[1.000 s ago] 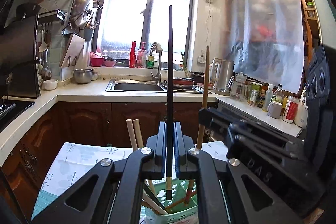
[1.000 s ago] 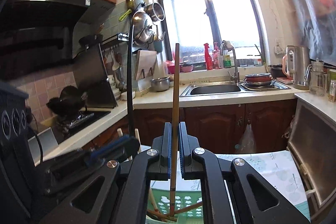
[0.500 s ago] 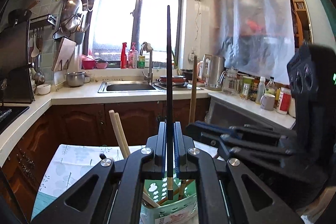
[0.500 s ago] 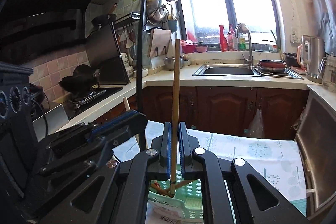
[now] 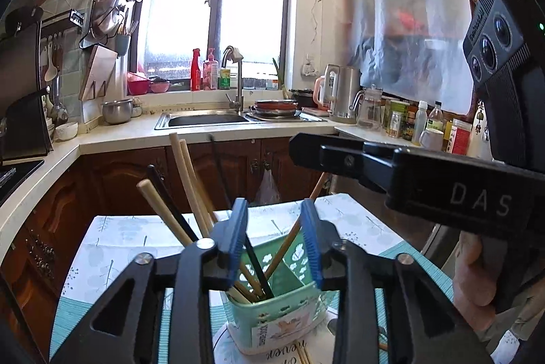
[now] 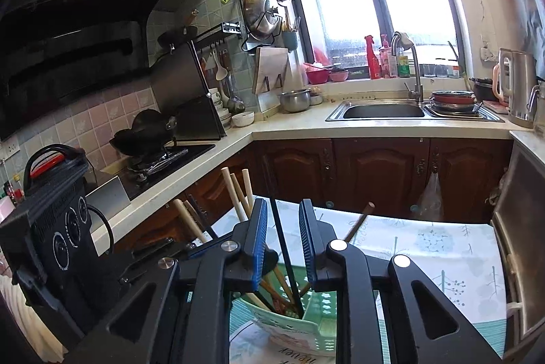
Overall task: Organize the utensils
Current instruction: 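Lift and drop both chopsticks into the green holder with both tools, then lower the left tool to the pile and grasp a wooden chopstick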
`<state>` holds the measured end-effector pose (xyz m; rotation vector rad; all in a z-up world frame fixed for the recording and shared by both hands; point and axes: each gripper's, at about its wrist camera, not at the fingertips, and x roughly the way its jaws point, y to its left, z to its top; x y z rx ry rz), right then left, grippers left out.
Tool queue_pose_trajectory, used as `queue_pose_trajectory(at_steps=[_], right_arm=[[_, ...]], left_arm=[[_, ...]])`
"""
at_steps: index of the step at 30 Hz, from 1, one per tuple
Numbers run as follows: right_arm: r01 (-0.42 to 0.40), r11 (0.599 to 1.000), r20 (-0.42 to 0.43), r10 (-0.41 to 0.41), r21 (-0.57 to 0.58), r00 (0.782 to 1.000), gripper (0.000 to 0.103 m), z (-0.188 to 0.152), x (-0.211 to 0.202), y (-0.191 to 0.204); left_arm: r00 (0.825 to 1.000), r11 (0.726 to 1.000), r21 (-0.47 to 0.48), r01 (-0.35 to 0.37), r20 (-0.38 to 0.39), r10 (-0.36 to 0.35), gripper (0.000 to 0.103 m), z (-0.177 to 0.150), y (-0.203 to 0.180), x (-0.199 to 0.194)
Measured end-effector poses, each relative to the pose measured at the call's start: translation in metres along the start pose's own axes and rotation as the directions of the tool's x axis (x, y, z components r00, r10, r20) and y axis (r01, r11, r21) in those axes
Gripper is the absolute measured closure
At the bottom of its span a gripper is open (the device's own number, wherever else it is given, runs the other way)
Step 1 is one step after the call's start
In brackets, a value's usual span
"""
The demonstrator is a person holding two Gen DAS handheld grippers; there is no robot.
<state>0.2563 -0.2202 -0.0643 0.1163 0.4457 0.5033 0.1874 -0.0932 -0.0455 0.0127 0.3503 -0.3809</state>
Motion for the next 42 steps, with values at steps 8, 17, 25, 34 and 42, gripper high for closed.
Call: queue_pose_trajectory(at_steps=[8, 17, 25, 34, 42], right_arm=[[0.009, 1.0, -0.03, -0.009, 0.018, 1.0, 0.081, -0.007, -0.014, 0.011], [0.077, 0.989, -0.232, -0.047, 0.123, 0.971, 0.073, -0.067, -0.051, 0.02], [0.24, 0.916, -0.509, -0.046, 0.323, 0.86, 0.073, -0.172, -0.064, 0.008], [0.251, 0.895, -0.587, 0.015, 0.369, 0.809, 0.073, -0.229, -0.063, 0.014], [0.243, 0.883, -0.586, 0.043, 0.401, 0.809, 0.073, -0.242, -0.062, 0.014]], left_arm=[[0.994, 0.997, 0.077, -0.025, -0.101, 0.033, 0.041, -0.009, -0.014, -0.024], [0.922, 0.999, 0.031, -0.039, -0.385, 0.048, 0.03, -0.039, -0.003, -0.057], [0.796, 0.985, -0.164, -0.049, -0.603, -0.06, 0.047, -0.089, 0.022, -0.053], [0.67, 0.945, -0.327, -0.015, -0.705, -0.233, 0.08, -0.139, 0.019, -0.017], [0.576, 0.952, -0.306, -0.015, -0.781, -0.242, 0.088, -0.145, 0.006, 0.028]])
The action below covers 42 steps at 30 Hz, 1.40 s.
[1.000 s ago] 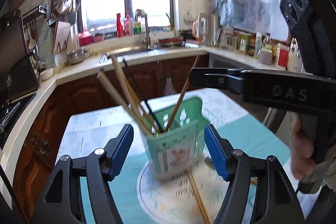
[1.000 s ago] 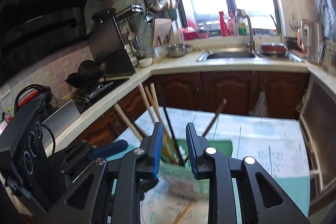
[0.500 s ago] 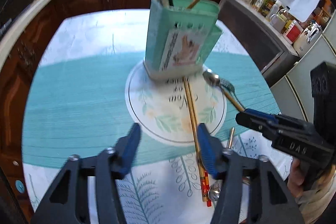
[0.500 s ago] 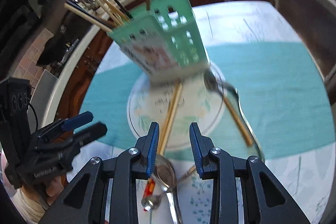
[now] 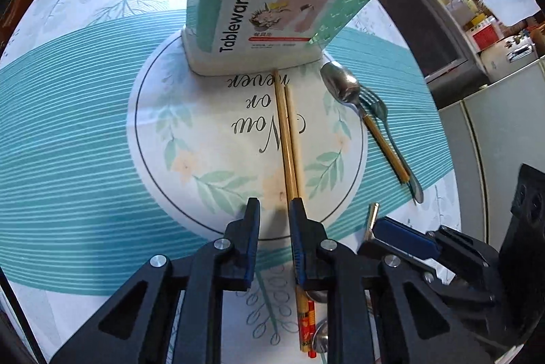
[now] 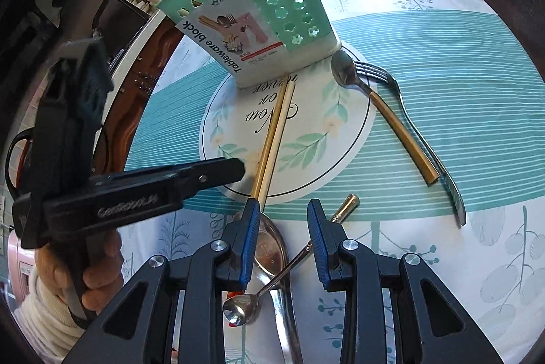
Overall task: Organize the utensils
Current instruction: 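Lower the left tool to the pile and grasp a wooden chopstick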
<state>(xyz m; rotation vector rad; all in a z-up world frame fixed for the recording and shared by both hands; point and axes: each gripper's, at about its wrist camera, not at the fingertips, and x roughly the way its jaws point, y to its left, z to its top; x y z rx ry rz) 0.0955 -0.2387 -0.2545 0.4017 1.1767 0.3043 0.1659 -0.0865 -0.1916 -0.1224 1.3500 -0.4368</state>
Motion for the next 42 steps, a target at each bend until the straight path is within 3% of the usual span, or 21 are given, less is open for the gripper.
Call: queue_pose_trajectory(at_steps=[9, 28, 33, 34, 37, 42], right_arm=[[-0.022, 0.999, 0.004, 0.022, 0.029, 1.0, 0.073, 0.012, -0.009, -0.002], [-0.036, 0.999, 0.009, 0.036, 0.031, 0.999, 0.073, 0.008, -0.015, -0.003], [-0.037, 0.999, 0.018, 0.037, 0.03, 0.999, 0.073, 0.007, -0.017, -0.002], [-0.036, 0.999, 0.016, 0.036, 0.031, 0.999, 0.073, 0.007, -0.018, -0.003], [-0.031, 0.999, 0.016, 0.031, 0.027, 0.999, 0.073, 0.007, -0.02, -0.003], [-0.029, 0.999, 0.011, 0.028, 0.016, 1.0, 0.073, 0.009, -0.022, 0.0]], left_arm=[[0.995, 0.995, 0.061, -0.082, -0.06, 0.085, 0.09, 0.013, -0.019, 0.016], [0.971, 0.978, 0.114, -0.177, -0.14, 0.192, 0.09, 0.024, -0.051, 0.033], [0.959, 0.959, 0.159, -0.235, -0.124, 0.255, 0.09, 0.022, -0.061, 0.036], [0.948, 0.948, 0.172, -0.269, -0.129, 0.293, 0.09, 0.02, -0.062, 0.039], [0.935, 0.932, 0.207, -0.298, -0.132, 0.328, 0.091, 0.015, -0.066, 0.041], [0.931, 0.939, 0.181, -0.292, -0.17, 0.322, 0.091, 0.011, -0.05, 0.035]])
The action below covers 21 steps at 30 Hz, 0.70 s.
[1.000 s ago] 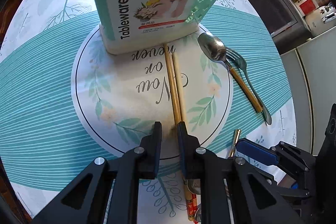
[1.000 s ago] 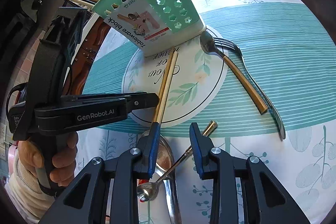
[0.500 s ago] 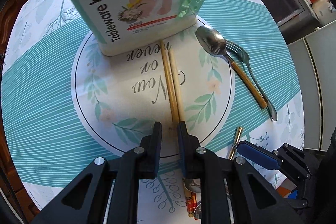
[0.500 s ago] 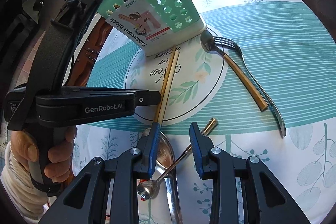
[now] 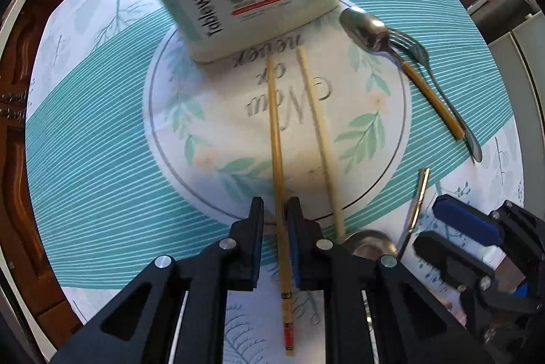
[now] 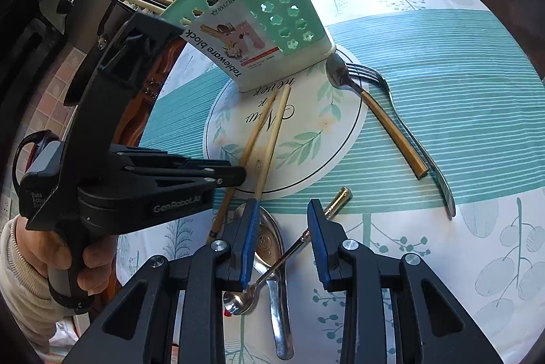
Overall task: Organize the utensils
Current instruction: 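Lower the left tool to the pile and grasp a wooden chopstick, then grasp another wooden chopstick with the right tool while the left tool holds its own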
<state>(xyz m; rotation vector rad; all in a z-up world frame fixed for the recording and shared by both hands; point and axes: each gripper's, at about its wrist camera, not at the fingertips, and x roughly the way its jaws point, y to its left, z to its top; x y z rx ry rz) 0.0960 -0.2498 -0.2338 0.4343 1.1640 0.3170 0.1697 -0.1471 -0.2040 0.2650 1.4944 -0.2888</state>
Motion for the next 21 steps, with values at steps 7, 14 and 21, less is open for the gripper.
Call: queue_pose_trajectory(at_steps=[7, 14, 21], right_arm=[[0.009, 1.0, -0.071, -0.01, -0.016, 0.997, 0.073, 0.022, 0.016, 0.014], [0.127, 0.989, -0.191, -0.139, -0.076, 0.972, 0.073, 0.061, 0.053, 0.046], [0.289, 0.943, -0.297, -0.326, -0.164, 0.897, 0.073, 0.074, 0.097, 0.065]], left_arm=[[0.997, 0.996, -0.071, 0.059, -0.047, -0.063, 0.099, -0.015, 0.026, 0.0], [0.993, 0.987, -0.129, 0.092, -0.066, -0.101, 0.099, -0.031, 0.048, -0.002], [0.991, 0.989, -0.115, 0.091, -0.084, -0.101, 0.098, -0.046, 0.069, -0.005]])
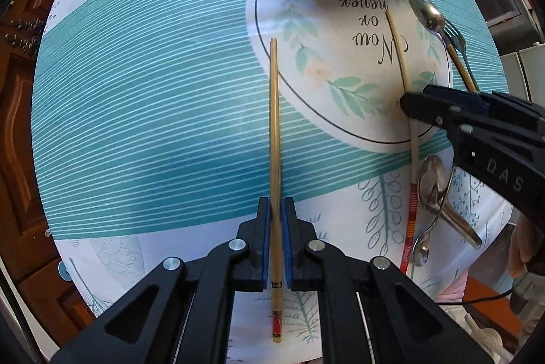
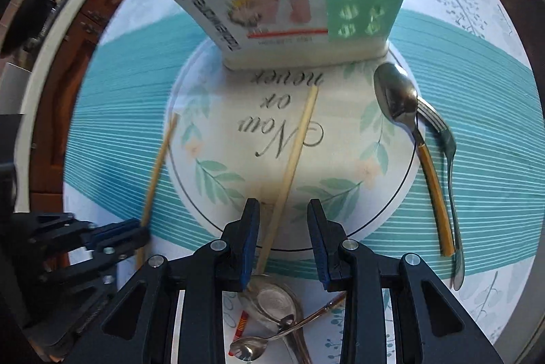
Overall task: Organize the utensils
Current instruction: 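Grasp another wooden chopstick with the right tool while the left tool holds its own, then lift both chopsticks and drop them into the green holder, opening both tools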
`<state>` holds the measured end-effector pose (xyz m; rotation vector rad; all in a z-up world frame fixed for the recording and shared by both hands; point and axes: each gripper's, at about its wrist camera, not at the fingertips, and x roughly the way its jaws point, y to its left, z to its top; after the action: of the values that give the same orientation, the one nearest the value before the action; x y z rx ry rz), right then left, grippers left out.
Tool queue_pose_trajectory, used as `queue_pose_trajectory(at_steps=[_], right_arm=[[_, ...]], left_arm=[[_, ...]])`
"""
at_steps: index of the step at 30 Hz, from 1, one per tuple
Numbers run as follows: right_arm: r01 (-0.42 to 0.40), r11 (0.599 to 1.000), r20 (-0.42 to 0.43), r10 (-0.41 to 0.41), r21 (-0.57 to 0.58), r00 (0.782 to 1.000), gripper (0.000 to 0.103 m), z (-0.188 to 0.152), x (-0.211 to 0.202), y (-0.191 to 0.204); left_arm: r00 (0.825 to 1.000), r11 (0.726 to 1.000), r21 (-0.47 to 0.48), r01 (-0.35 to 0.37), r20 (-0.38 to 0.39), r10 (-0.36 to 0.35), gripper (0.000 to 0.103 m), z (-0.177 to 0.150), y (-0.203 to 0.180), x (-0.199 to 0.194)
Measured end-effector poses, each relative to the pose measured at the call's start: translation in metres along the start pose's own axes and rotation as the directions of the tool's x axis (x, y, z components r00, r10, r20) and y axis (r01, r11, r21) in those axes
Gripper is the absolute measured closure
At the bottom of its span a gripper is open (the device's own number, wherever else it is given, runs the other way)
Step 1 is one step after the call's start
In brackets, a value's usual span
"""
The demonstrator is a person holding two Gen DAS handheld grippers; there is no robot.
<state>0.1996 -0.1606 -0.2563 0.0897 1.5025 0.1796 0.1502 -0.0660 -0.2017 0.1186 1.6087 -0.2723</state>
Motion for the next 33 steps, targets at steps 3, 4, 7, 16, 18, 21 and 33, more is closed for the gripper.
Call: queue_pose_trajectory(at_steps=[3, 4, 7, 16, 18, 21, 33], right_arm=[[0.067, 0.997, -0.006, -0.067, -0.024, 0.998, 0.073, 0.005, 0.004, 0.008], [0.082, 0.996, -0.005, -0.082, -0.026, 0.997, 0.073, 0.005, 0.005, 0.011], [0.151, 0.987, 0.002, -0.151, -0.056, 0.989, 0.079, 0.005, 0.006, 0.024], [-0.003, 1.0, -0.028, 0.003, 0.013, 1.0, 0.098, 0.012, 0.008, 0.039], [-0.078, 0.996, -0.014, 0.079, 0.045, 0.997, 0.098, 0.01, 0.007, 0.035], [-0.204, 0.977, 0.057, 0.201, 0.066, 0.978, 0.098, 0.002, -0.004, 0.028], [-0.33, 0.942, 0.455, 0.32, -0.06, 0.831, 0.098, -0.052, -0.082, 0.023]], left_arm=[[1.0, 1.0, 0.019, 0.004, -0.007, -0.004, 0.098, -0.003, 0.003, -0.002], [1.0, 1.0, 0.026, 0.001, -0.008, -0.001, 0.098, -0.003, 0.003, -0.002], [1.0, 1.0, 0.022, -0.009, -0.011, 0.009, 0.098, -0.001, 0.001, 0.0], [1.0, 0.999, 0.039, -0.006, 0.03, 0.004, 0.099, -0.006, 0.005, 0.006], [0.998, 0.999, 0.03, 0.034, 0.05, -0.035, 0.099, -0.015, 0.009, 0.006], [0.987, 0.996, 0.018, 0.082, 0.136, -0.084, 0.099, -0.03, 0.017, 0.001], [0.745, 0.996, 0.009, 0.084, 0.664, -0.069, 0.099, -0.086, 0.003, -0.07]])
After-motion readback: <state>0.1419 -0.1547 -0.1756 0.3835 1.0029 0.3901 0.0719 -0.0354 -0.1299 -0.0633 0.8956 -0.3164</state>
